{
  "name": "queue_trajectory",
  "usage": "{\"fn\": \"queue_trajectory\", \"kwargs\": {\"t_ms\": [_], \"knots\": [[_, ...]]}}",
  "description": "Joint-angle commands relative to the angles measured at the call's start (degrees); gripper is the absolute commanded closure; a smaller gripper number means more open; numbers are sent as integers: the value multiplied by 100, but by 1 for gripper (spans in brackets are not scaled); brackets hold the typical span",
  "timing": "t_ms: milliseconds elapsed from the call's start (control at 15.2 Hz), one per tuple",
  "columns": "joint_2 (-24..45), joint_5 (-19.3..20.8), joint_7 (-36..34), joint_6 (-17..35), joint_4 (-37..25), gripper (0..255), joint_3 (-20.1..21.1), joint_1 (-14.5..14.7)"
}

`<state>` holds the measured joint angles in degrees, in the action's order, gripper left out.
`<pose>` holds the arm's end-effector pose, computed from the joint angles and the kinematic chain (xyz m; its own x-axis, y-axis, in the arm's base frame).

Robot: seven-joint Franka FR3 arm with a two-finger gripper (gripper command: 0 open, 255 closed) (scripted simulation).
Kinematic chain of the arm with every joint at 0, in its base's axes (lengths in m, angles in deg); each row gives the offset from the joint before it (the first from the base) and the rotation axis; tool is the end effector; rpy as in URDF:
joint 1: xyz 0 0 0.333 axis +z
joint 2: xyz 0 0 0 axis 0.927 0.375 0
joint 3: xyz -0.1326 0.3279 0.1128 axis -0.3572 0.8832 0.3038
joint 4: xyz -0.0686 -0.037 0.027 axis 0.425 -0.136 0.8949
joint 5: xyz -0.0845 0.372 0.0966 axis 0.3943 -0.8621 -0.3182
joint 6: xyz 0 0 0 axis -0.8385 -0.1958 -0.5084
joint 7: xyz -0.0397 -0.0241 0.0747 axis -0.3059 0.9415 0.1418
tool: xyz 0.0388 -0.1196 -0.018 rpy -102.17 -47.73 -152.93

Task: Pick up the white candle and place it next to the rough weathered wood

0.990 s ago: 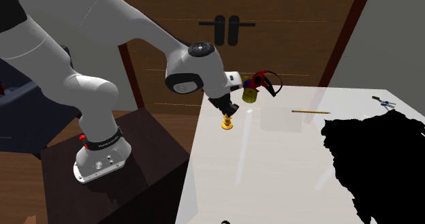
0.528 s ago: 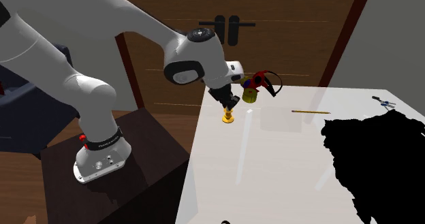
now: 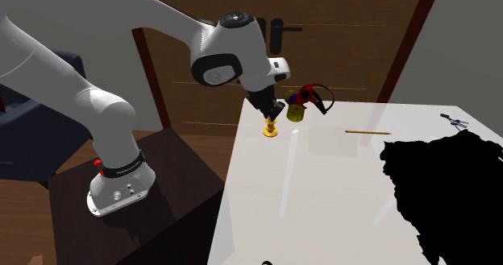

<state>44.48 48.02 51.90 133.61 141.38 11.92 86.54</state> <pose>0.3408 -0.3039 0.4352 0.8973 0.1365 0.4197 0.1457 -0.9893 0.0101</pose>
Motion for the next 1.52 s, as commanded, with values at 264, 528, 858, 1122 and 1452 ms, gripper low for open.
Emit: {"fn": "queue_trajectory", "kwargs": {"t_ms": [264,528,858,1122,1452], "knots": [[-232,101,-201,-528,-273,255,381,-235],[-358,134,-304,-856,-466,255,583,-333],[-483,149,-413,-1256,-733,255,797,-412],[-557,144,-484,-1568,-965,255,945,-448],[-619,122,-560,-1950,-1280,255,1103,-466]]}}
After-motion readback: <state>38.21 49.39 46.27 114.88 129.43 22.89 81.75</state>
